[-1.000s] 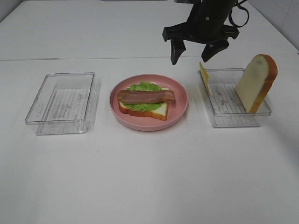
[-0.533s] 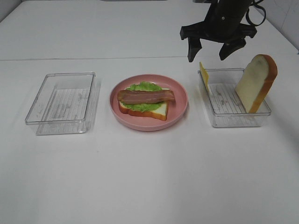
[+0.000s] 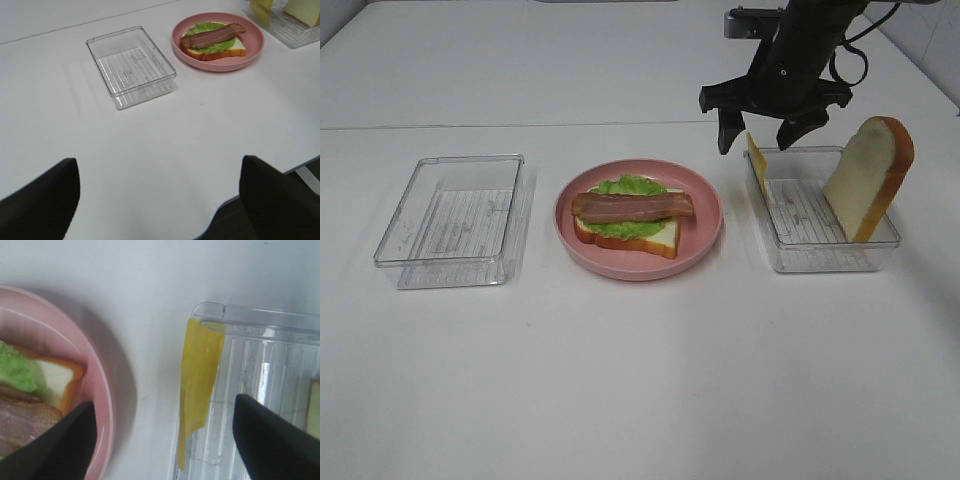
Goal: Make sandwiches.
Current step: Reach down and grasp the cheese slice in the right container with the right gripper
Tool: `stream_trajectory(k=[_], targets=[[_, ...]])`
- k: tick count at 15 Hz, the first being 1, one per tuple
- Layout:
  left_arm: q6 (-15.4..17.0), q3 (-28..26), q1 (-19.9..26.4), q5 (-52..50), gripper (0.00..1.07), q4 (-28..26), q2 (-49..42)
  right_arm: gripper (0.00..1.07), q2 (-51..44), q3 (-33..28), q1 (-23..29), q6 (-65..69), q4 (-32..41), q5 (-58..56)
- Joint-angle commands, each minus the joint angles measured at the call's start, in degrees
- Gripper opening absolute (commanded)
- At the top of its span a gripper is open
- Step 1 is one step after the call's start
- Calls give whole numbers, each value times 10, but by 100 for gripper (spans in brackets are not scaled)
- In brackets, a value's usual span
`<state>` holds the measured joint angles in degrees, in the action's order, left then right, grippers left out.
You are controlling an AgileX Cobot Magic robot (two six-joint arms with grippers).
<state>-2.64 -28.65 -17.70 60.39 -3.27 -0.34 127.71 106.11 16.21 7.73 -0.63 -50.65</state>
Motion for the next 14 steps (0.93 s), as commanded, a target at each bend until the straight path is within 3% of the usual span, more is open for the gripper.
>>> stream_trajectory(k=[1, 4, 6, 8, 11, 14], targets=[[2, 1, 0, -6, 83, -3, -5, 67, 13, 2, -3, -7, -5, 2], [2, 1, 0, -6, 83, -3, -5, 57, 21, 2, -3, -7, -13, -2], [2, 1, 0, -6, 83, -3, -5, 41, 21, 2, -3, -7, -15, -5], [2, 1, 0, -6, 83, -3, -5, 17, 21, 2, -3, -7, -17, -11], [2, 1, 0, -6, 83, -3, -5, 0, 21, 2, -3, -8, -27, -16], [2, 1, 0, -6, 83, -3, -5, 0, 14, 3, -3, -6, -42, -17]])
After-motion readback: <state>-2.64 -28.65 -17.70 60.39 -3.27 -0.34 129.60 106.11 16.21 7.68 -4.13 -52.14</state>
